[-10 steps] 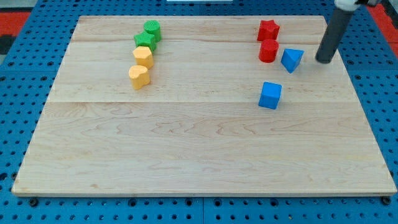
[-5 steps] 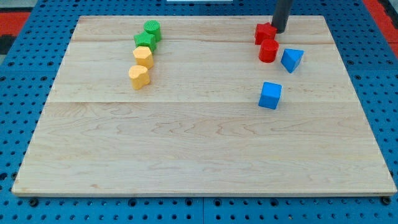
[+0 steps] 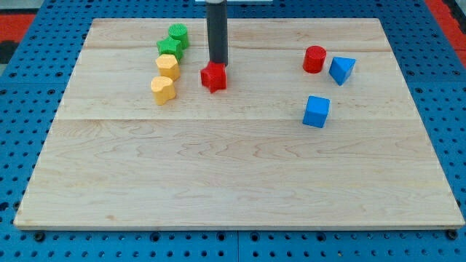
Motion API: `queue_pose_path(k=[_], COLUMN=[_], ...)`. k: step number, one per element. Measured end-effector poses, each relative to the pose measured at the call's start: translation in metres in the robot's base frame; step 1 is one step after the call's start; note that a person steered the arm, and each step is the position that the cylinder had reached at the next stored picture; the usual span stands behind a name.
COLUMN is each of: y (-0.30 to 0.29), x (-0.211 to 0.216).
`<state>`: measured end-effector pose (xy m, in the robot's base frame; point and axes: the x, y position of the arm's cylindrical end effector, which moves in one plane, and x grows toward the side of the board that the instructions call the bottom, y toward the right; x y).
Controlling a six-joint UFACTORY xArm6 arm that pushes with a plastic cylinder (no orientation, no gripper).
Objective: Push the red star parallel to the right of the yellow heart
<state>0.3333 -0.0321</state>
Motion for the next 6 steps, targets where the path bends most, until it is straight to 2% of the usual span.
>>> queue_pose_path(k=[2,3,4,5,6], y=[-0.012,-0.01,0.023,0.05,0.123], x=[0.008,0.032,-0.001,-0.076,-0.092])
